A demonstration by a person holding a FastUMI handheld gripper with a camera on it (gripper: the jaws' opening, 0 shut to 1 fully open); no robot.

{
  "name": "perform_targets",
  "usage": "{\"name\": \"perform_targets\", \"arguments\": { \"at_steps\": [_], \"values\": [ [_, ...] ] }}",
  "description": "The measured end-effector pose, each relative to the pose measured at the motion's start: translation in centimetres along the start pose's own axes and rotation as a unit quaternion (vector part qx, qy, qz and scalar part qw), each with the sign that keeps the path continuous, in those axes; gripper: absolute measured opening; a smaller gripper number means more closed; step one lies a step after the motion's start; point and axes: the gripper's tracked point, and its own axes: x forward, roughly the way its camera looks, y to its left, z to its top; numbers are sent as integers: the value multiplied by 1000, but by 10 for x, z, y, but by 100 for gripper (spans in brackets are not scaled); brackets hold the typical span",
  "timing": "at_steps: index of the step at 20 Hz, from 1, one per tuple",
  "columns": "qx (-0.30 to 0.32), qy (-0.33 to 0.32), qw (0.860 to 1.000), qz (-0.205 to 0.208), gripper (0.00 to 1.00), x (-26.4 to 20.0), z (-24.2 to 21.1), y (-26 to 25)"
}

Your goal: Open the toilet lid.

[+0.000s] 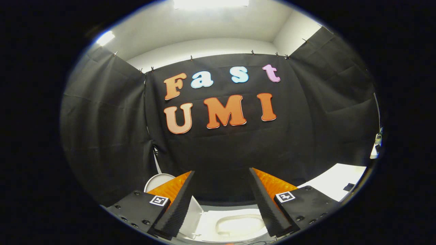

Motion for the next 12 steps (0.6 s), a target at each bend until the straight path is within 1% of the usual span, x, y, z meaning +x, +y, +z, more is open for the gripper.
{"name": "perform_targets", "arguments": {
  "at_steps": [6, 12],
  "values": [
    [-23, -7, 1000, -11, 98, -6, 8, -30],
    [-19, -11, 1000, -15, 98, -9, 10, -43]
  ]
}}
